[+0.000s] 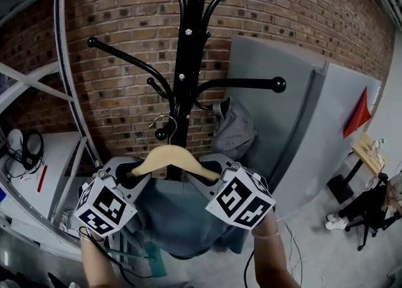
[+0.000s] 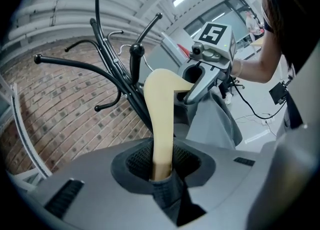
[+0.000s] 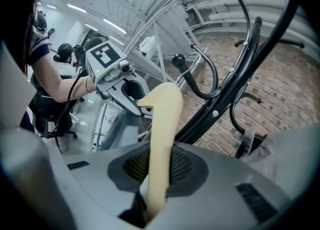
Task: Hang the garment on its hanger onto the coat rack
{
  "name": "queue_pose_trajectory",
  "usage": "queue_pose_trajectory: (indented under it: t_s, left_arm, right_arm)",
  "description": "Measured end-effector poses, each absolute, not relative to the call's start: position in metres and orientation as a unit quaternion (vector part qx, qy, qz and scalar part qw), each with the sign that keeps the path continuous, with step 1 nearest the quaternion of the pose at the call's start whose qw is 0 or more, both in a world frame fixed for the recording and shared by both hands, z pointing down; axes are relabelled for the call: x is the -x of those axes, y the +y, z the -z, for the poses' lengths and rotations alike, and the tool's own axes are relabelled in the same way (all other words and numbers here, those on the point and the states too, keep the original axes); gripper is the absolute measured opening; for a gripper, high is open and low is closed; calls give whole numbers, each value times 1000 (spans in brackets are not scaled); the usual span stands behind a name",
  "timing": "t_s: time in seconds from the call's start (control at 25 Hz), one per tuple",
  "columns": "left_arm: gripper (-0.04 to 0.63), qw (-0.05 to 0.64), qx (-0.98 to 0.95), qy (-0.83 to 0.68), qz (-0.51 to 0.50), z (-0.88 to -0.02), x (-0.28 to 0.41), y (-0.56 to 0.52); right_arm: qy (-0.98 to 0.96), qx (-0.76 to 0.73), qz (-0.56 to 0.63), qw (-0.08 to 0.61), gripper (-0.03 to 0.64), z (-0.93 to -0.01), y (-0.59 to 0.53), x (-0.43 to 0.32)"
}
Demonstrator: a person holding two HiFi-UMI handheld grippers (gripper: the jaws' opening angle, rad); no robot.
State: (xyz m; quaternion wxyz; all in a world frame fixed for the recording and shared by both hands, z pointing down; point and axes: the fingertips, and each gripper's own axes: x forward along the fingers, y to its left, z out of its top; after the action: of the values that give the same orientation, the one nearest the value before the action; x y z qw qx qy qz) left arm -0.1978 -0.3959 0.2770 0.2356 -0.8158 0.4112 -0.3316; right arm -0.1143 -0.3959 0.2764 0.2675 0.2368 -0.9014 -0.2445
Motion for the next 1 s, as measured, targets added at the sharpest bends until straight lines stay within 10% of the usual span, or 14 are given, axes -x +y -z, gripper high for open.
queue_pose_trajectory:
  t_s: [1.0]
  left_arm:
    - [94, 214, 830, 393, 333, -320, 198, -444]
  right_arm:
    - [-896, -256, 213, 293, 75, -317, -441, 116]
